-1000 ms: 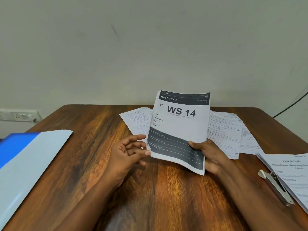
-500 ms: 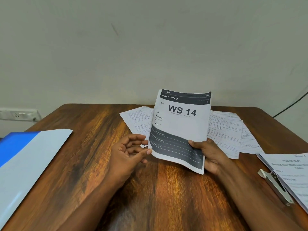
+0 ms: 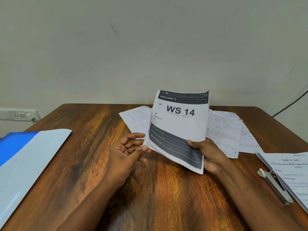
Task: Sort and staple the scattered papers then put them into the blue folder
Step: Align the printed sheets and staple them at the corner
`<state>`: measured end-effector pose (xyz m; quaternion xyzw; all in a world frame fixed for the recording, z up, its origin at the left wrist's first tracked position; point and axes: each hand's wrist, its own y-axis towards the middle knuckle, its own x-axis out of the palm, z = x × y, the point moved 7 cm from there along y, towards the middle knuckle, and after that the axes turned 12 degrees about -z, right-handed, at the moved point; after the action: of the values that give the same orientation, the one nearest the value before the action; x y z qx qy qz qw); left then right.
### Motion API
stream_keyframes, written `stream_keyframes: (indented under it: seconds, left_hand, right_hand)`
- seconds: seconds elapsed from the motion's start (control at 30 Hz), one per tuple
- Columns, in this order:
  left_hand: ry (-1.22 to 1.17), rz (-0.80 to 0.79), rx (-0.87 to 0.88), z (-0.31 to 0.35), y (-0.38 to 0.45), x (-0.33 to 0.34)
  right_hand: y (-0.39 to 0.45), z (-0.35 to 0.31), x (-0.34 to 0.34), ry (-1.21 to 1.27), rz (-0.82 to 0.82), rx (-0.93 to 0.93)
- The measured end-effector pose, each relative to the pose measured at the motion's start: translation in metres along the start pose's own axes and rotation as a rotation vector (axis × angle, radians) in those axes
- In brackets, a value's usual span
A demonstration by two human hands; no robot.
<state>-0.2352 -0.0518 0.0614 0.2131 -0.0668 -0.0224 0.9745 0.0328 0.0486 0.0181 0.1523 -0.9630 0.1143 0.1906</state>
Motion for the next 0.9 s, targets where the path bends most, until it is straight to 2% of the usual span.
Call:
stream_keyframes:
  seconds: [0.9]
  left_hand:
    - [0.022, 0.041, -0.002, -0.0094, 0.0013, -0.0083]
  right_hand:
    - [0.0010, 0.0008, -0.0007, 0.003, -0.006, -0.005]
